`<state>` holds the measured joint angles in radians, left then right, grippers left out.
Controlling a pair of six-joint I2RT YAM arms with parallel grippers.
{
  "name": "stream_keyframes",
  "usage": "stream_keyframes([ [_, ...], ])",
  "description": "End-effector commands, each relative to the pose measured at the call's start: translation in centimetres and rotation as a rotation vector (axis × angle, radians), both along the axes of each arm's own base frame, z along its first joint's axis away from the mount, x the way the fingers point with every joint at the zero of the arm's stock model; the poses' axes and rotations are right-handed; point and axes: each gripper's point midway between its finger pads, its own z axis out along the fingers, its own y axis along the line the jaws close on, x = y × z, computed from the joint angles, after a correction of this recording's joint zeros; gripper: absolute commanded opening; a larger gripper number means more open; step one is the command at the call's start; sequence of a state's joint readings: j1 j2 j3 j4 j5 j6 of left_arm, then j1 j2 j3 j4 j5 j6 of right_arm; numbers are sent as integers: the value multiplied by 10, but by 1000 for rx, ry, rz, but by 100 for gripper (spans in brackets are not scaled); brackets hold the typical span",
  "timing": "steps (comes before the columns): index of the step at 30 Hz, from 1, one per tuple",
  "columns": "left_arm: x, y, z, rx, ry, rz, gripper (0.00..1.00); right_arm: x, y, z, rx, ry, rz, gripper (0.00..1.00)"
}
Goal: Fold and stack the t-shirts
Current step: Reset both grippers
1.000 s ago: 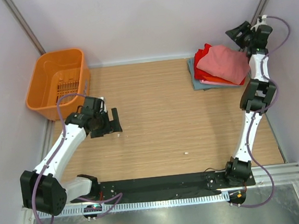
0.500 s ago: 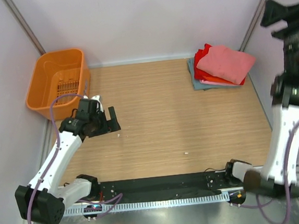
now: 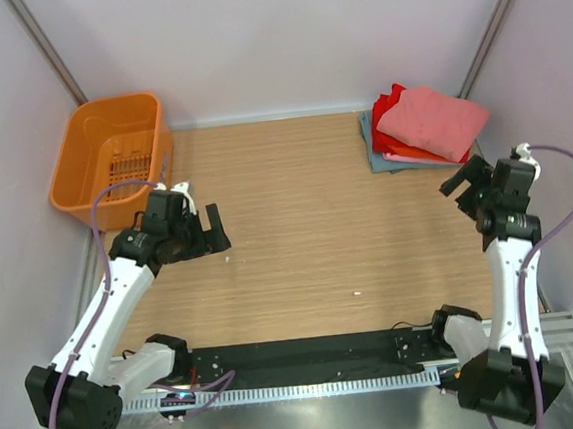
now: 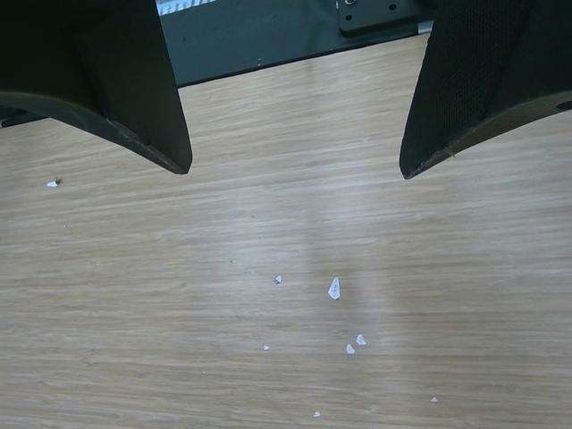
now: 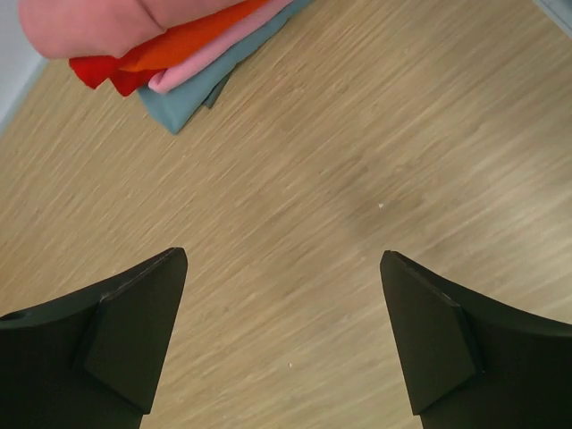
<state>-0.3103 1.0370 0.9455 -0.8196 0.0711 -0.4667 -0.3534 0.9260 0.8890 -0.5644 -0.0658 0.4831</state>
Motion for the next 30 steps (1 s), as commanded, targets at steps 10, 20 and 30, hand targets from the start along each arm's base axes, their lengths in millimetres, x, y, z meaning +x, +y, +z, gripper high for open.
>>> stream_keyframes([
  [10,5,32,84,-34,-467,154,100,-58,30,43,-44,-185,22,100],
  [20,14,92,92,173,-952,319,100,-59,43,44,-42,-218,71,100],
  [30,80,100,0,293,-821,434,100,-60,55,42,-24,-218,114,100],
])
